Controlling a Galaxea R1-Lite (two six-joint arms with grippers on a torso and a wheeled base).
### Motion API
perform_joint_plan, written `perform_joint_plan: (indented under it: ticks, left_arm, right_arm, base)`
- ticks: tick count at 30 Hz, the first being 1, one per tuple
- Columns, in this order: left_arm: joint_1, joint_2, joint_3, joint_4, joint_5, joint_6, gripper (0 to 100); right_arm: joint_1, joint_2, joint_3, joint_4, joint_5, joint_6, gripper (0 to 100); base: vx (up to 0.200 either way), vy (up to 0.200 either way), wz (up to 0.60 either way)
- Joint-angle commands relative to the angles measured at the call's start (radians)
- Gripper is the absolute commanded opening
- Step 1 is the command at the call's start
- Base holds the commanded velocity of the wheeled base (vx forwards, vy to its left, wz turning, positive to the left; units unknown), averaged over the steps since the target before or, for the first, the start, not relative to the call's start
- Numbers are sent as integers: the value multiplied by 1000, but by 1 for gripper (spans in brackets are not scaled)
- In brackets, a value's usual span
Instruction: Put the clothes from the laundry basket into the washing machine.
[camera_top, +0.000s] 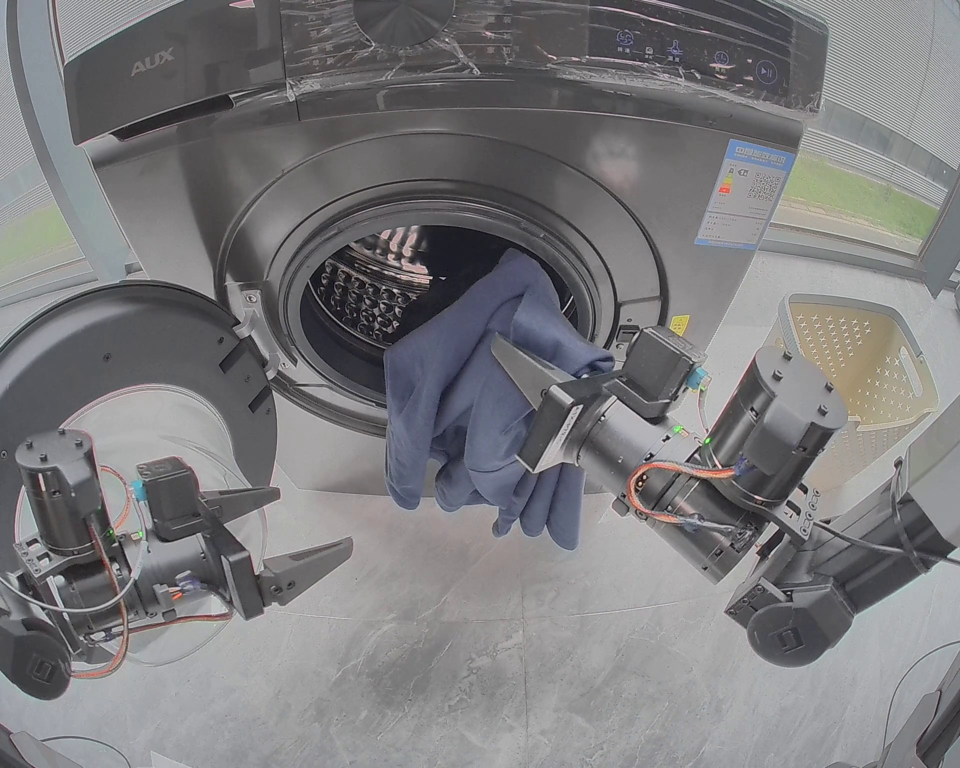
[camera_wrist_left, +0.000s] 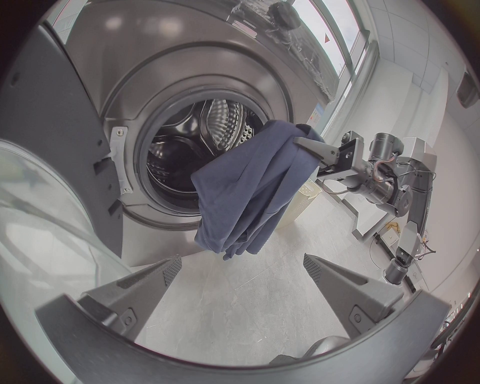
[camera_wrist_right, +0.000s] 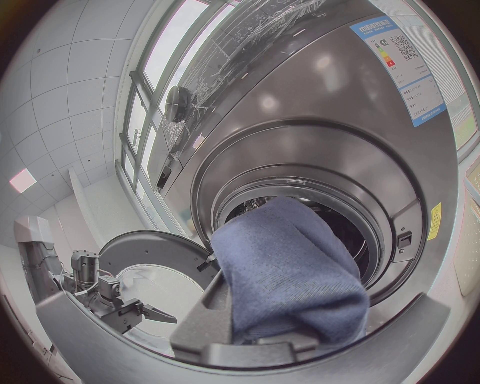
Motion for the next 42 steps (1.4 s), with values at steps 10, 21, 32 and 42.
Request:
perform_joint_plan:
  ticks: [10,21,32,42]
  left_arm:
    - [-56,211,-118,-32,21,-66,100]
    - [-56,337,-158,-144,34,-67,100]
    - [-65,452,-270,-209,35,-124,100]
    - [-70,573,-338,-264,73,-122,100]
  right_arm:
    - [0,-2,32,-3,-8,3,0]
    - [-3,-30,52,1,-9,-2,0]
    - [3,-33,54,8,-14,-2,0]
    - [13,-31,55,1,-14,-4,0]
  base:
    - [0,0,0]
    - [0,0,0]
    - [0,0,0]
    - [0,0,0]
